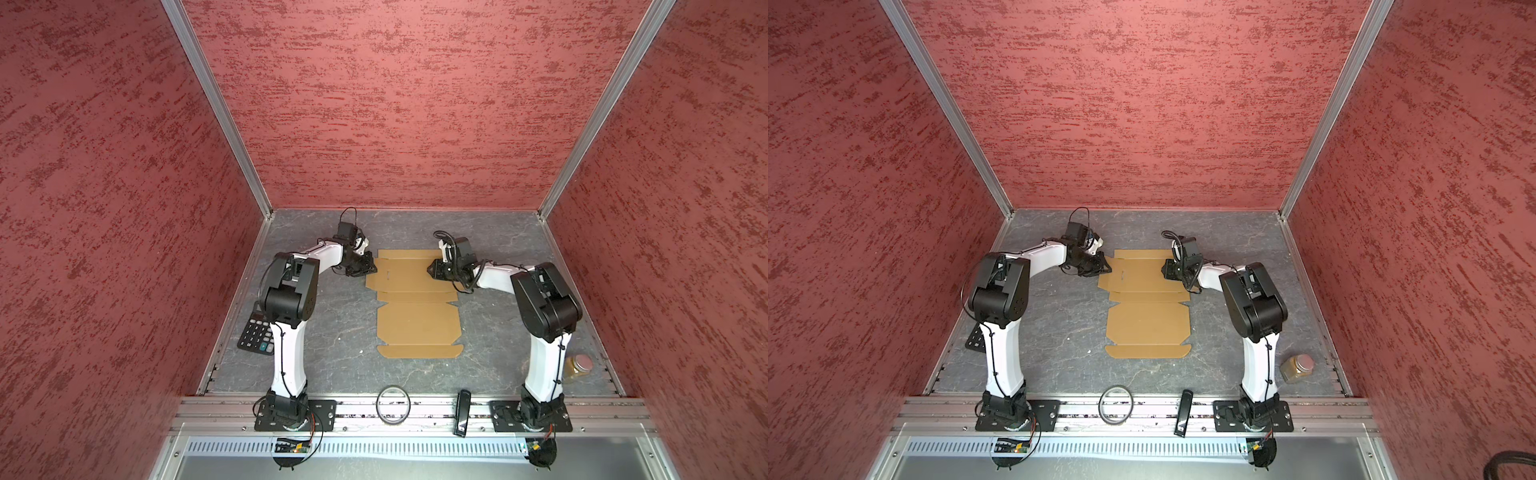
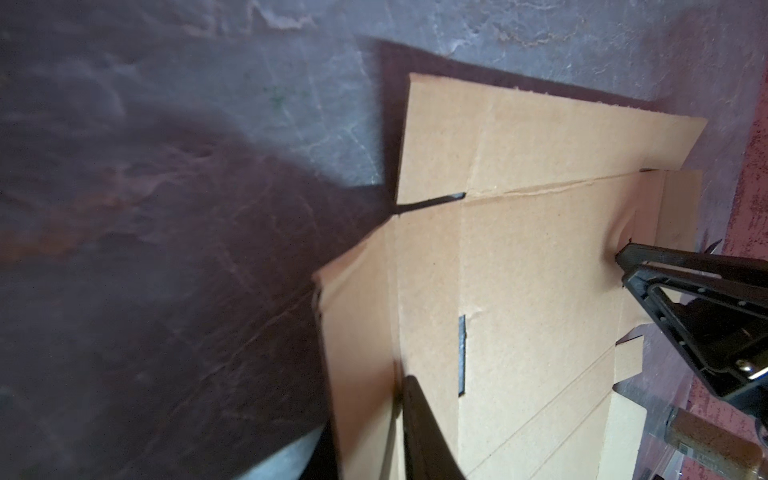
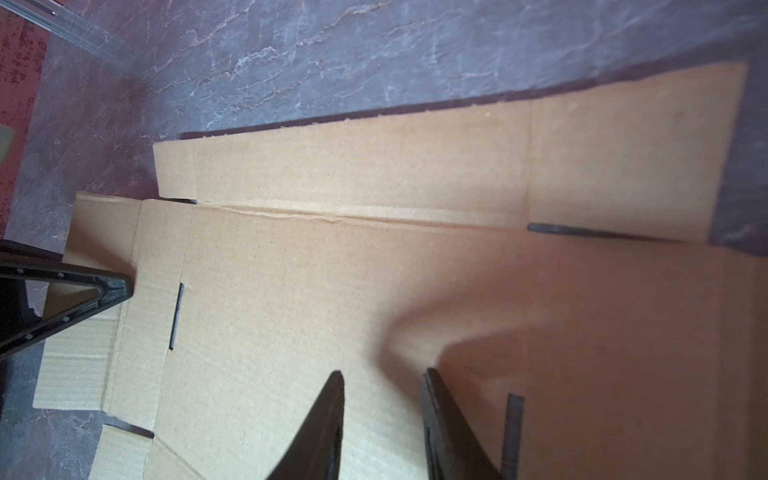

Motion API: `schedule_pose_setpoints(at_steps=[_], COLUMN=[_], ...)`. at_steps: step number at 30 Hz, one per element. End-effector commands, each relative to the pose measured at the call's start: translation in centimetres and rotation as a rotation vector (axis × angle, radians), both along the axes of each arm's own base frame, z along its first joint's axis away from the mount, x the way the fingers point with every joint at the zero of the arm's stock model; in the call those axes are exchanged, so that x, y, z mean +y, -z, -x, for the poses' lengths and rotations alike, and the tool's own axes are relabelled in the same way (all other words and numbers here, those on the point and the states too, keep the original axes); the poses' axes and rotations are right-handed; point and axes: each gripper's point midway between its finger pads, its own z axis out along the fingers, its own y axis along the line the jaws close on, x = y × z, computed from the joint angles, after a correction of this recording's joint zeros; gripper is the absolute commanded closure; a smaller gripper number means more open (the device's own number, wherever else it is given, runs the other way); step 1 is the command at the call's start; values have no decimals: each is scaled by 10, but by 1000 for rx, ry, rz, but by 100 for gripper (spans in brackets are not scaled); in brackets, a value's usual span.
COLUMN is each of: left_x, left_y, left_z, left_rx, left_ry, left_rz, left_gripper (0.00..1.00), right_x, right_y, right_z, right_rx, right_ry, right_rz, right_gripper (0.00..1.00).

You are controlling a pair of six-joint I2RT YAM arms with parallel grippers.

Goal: Fold the paper box

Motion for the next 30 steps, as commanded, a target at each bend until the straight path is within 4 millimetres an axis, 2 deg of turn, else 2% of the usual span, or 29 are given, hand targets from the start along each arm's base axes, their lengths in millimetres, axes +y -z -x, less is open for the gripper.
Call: schedule_pose_setpoints(at_steps=[1, 7, 17, 26, 30], left_x=[-2, 2, 5, 11, 14], left_y=[-2, -6, -27, -40, -44], left_z=[-1, -5, -8, -6, -5], left_rx=[-28, -78, -253, -396, -464], left_ry=[-6, -44, -94, -143, -166], left_rz=[2, -1, -52, -108, -138], left_gripper=[82, 88, 89, 91, 93], right_x=[1, 1, 2, 3, 7], right_y=[9, -4, -50, -91, -102], right_z=[6, 2, -6, -8, -11], right_rx=[49, 35, -25, -45, -21], right_ry=[9, 21, 54, 119, 172], right_rz=[16, 10, -29, -115, -190], right_gripper=[66, 60, 47, 45, 43])
